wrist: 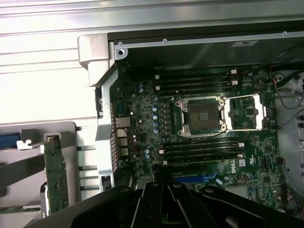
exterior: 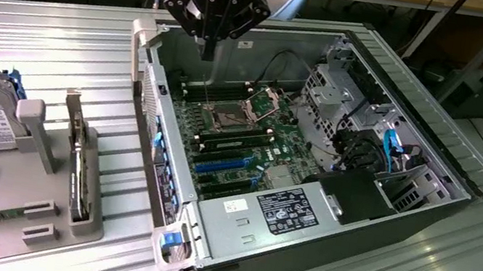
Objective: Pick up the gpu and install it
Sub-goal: 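Reach for the gpu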
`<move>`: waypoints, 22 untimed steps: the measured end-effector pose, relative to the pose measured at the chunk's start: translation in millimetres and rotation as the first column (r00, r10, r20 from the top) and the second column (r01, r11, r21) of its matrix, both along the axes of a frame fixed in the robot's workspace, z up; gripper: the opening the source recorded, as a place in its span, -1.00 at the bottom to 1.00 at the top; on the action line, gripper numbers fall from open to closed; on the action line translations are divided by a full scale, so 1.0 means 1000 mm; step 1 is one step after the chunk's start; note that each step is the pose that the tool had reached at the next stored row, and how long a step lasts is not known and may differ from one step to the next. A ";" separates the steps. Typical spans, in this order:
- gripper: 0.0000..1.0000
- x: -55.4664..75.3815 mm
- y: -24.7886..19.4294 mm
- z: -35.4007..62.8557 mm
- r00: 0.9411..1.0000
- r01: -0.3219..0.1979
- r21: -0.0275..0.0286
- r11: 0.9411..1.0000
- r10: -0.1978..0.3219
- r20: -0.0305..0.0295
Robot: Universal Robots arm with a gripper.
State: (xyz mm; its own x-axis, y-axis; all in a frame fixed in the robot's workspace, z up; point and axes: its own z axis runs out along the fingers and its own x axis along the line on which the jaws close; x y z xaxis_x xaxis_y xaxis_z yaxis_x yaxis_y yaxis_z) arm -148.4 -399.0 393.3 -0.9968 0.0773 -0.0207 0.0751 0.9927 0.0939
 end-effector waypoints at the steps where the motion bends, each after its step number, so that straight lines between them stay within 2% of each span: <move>1: -0.79 0.000 0.0000 0.0000 1.000 0.000 0.000 1.000 0.000 0.000; 12: -0.79 -0.008 -0.0002 0.0000 1.000 0.000 0.000 1.000 0.000 0.000; 16: -0.79 -0.024 -0.0010 0.0000 1.000 0.000 0.000 1.000 0.000 0.000; 22: -0.79 -0.032 -0.0014 0.0000 1.000 0.000 0.000 1.000 0.000 0.000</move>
State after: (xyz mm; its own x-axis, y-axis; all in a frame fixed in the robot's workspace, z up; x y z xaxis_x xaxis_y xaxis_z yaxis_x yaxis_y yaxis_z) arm -180.0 -400.4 393.3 -0.9968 0.0773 -0.0206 0.0751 0.9927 0.0940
